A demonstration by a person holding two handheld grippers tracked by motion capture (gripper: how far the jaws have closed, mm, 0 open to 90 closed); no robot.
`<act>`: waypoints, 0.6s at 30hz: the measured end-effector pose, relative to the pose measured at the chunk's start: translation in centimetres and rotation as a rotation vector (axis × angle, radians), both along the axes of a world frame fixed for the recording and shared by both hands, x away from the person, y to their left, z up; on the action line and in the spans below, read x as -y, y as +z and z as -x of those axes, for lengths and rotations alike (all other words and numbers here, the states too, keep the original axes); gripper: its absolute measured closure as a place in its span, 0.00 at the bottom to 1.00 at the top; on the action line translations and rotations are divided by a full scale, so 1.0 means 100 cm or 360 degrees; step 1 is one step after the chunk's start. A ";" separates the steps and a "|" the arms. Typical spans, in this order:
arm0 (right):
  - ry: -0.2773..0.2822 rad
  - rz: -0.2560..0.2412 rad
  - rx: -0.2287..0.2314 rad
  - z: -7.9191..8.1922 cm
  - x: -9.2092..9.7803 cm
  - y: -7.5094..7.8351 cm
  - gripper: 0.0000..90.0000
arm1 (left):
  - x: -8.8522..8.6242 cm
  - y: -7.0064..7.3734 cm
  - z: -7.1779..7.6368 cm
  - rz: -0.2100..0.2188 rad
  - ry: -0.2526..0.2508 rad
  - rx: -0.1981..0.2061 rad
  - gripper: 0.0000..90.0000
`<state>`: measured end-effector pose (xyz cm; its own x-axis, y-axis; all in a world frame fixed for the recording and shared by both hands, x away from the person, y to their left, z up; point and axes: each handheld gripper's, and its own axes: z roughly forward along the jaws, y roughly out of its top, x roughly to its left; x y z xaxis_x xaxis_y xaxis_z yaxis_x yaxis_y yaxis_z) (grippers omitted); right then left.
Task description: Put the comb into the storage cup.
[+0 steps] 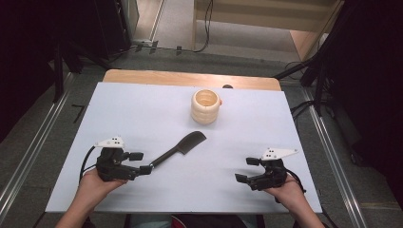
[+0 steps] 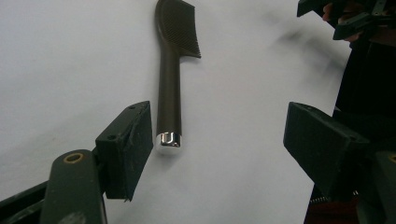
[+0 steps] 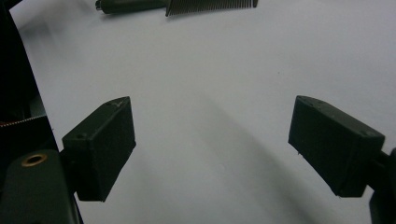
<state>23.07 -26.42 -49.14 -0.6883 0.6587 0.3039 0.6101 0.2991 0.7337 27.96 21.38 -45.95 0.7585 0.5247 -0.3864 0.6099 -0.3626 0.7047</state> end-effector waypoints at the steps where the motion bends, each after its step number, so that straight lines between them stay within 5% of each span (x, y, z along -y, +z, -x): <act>1: 0.0000 0.0000 -0.0003 0.000 0.000 0.000 0.14 | 0.000 0.001 0.000 -0.0004 -0.0002 -0.0001 0.28; 9: 0.0002 0.0001 -0.0007 0.000 0.000 0.000 0.14 | 0.011 0.009 -0.004 0.0008 0.0000 0.0033 0.28; 18: -0.0006 0.0003 -0.0005 0.000 0.001 -0.001 0.14 | 0.022 0.012 -0.021 -0.0042 0.0104 0.0058 0.28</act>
